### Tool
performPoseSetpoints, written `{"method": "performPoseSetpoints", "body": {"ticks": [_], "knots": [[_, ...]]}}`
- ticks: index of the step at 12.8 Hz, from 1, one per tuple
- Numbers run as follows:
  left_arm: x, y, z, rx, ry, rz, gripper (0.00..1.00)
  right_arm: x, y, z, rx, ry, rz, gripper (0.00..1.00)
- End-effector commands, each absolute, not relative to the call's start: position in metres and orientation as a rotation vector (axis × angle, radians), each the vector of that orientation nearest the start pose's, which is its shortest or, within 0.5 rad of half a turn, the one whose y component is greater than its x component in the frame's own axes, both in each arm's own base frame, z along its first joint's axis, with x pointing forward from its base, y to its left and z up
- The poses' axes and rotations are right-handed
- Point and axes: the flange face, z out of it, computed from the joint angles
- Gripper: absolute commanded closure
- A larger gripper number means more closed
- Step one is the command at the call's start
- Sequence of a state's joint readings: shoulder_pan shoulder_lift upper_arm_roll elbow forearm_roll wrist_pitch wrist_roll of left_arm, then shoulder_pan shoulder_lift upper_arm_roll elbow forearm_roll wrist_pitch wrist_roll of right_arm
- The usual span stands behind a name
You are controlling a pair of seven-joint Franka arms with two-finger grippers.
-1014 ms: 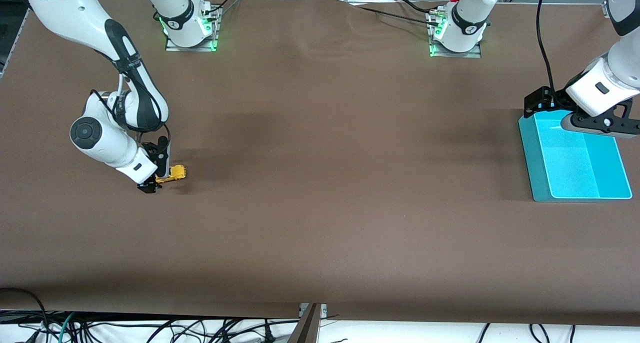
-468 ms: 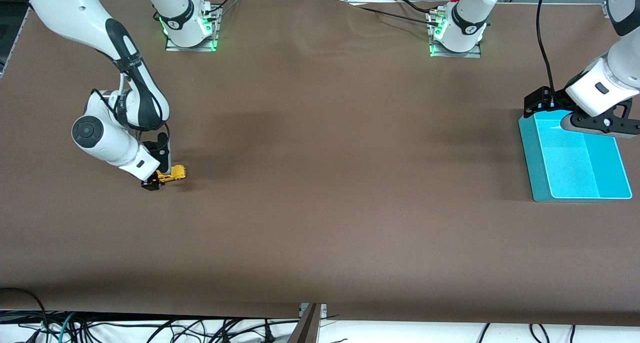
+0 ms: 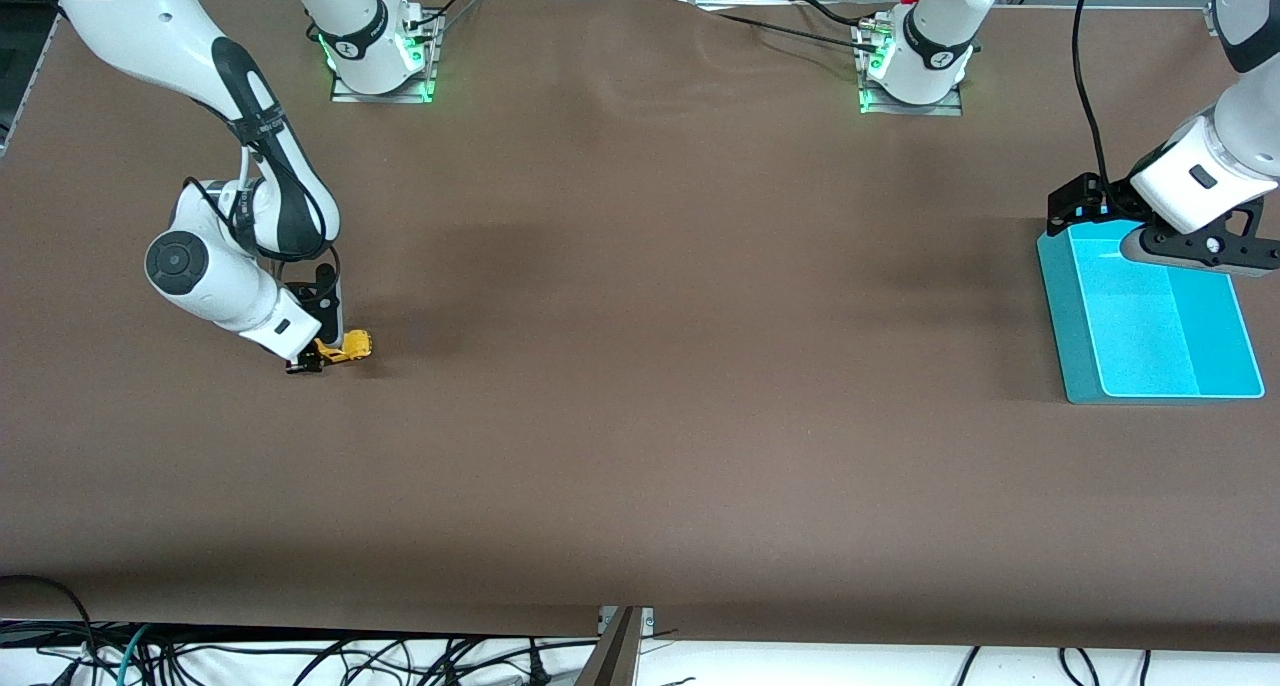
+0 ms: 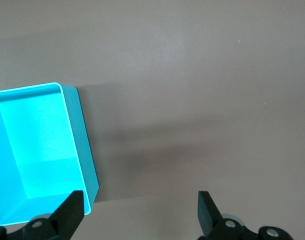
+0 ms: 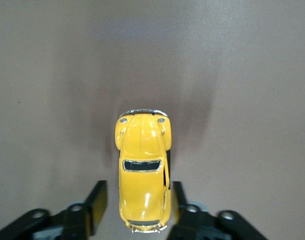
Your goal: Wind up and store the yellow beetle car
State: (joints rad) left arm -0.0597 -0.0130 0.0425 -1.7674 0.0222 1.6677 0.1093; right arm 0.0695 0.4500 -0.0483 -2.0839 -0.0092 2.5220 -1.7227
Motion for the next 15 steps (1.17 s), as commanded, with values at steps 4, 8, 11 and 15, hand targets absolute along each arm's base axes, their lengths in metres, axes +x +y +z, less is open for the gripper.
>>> {"method": "performPoseSetpoints", "body": {"ticks": [4, 8, 11, 15], "knots": [[0.546, -0.004, 0.549, -3.106, 0.236, 0.132, 0.00, 0.575, 0.011, 0.208, 2.079, 2.377, 0.009, 0.80], [0.546, -0.004, 0.549, -3.106, 0.236, 0.132, 0.00, 0.573, 0.003, 0.192, 2.172, 2.331, 0.017, 0.80], [0.546, -0.004, 0.549, -3.106, 0.236, 0.132, 0.00, 0.572, -0.015, 0.187, 2.194, 2.310, 0.015, 0.80], [0.546, -0.004, 0.549, -3.105, 0.238, 0.132, 0.00, 0.571, -0.030, 0.181, 2.212, 2.292, 0.012, 0.79]]}}
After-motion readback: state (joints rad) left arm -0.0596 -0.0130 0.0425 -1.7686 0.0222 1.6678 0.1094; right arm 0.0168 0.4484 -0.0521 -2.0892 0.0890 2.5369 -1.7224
